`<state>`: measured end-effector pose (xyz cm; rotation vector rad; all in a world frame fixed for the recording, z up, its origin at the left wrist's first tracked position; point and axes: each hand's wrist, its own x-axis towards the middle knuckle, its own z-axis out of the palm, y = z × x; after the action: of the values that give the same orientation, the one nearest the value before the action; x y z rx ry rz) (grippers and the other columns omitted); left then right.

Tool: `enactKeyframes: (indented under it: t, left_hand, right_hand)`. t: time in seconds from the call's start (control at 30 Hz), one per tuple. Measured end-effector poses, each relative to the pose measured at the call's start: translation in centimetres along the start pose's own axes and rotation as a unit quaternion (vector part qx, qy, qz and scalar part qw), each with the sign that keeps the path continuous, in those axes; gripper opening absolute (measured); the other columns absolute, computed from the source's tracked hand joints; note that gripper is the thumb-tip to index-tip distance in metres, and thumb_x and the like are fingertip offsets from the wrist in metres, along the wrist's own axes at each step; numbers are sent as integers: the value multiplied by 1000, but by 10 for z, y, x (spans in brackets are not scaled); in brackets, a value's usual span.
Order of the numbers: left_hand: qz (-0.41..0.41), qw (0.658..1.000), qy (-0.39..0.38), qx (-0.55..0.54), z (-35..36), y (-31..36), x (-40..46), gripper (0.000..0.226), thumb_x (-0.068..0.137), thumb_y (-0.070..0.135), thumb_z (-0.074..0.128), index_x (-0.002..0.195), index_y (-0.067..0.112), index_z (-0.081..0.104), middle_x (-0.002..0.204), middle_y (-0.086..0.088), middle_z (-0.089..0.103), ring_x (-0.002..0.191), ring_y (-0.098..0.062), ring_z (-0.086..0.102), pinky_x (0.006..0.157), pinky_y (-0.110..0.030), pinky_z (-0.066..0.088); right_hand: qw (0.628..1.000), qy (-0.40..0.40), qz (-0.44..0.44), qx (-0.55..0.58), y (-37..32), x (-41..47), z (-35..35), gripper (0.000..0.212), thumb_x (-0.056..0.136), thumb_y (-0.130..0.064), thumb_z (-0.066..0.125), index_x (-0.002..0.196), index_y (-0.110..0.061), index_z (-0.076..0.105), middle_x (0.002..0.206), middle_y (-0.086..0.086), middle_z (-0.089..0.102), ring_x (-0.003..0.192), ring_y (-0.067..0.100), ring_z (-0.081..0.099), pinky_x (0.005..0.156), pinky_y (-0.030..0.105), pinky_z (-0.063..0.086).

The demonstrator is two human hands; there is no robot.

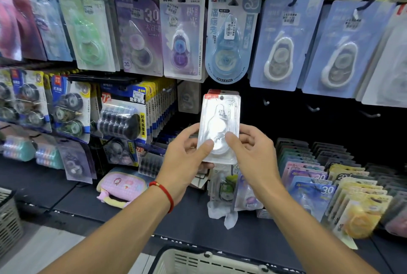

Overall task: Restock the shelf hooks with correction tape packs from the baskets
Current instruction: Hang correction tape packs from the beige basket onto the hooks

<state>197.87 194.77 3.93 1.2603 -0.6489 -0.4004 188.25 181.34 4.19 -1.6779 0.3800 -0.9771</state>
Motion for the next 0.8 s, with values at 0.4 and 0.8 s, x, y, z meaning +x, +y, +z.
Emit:
enactKeyframes:
  t: [0.4,0.8]
  left_hand:
    - [22,948,8,317,-25,-36,3,54,98,14,68,147,28,50,133,5,59,118,-13,61,100,-31,54]
    - [-82,737,-345,576,-80,-58,-53,42,100,17,66,141,18,59,138,-3,64,129,-22,59,109,-35,45]
  right_hand:
    - [971,79,-25,-225,42,38,21,39,101,-31,67,139,-24,62,85,-11,70,80,8,68,73,34,57]
    - [909,-133,65,-390,74,-53,-40,16,102,-18,59,115,-16,70,94,-6,68,85,17,66,77,27,52]
